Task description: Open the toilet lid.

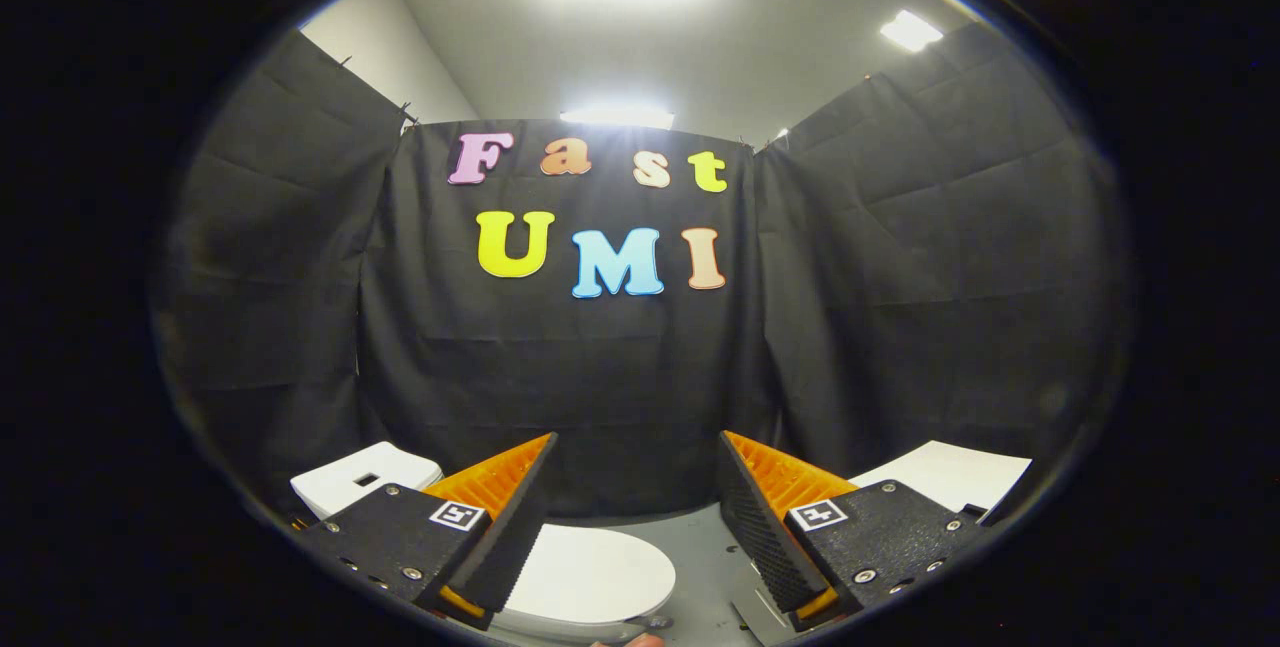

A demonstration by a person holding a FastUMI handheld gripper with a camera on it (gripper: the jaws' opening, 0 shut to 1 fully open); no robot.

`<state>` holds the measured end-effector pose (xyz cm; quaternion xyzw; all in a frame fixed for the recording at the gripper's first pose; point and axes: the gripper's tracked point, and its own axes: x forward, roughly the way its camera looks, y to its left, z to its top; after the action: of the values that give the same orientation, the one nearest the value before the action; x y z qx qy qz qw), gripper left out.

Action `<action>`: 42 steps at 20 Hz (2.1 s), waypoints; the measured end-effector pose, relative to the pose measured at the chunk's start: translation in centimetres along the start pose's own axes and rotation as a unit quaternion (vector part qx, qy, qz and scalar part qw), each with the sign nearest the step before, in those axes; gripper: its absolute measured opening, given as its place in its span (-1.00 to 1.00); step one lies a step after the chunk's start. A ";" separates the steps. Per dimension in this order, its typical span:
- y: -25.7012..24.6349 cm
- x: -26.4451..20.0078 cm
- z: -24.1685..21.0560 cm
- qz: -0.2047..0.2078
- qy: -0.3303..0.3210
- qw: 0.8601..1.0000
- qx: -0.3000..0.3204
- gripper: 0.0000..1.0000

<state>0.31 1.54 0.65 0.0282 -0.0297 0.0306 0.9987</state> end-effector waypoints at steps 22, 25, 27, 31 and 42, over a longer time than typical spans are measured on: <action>-0.3 0.4 -1.8 0.000 0.008 1.000 0.006 0.90; 1.1 1.2 -4.1 0.014 0.037 0.999 0.023 0.90; 2.3 1.6 -5.6 0.023 0.058 0.997 0.054 0.90; 5.6 2.7 -9.2 0.061 0.098 0.985 0.130 0.89; 2.5 4.0 -25.0 0.019 0.232 0.935 0.269 0.92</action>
<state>5.55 5.73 -23.86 0.2871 0.2120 0.0621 0.9321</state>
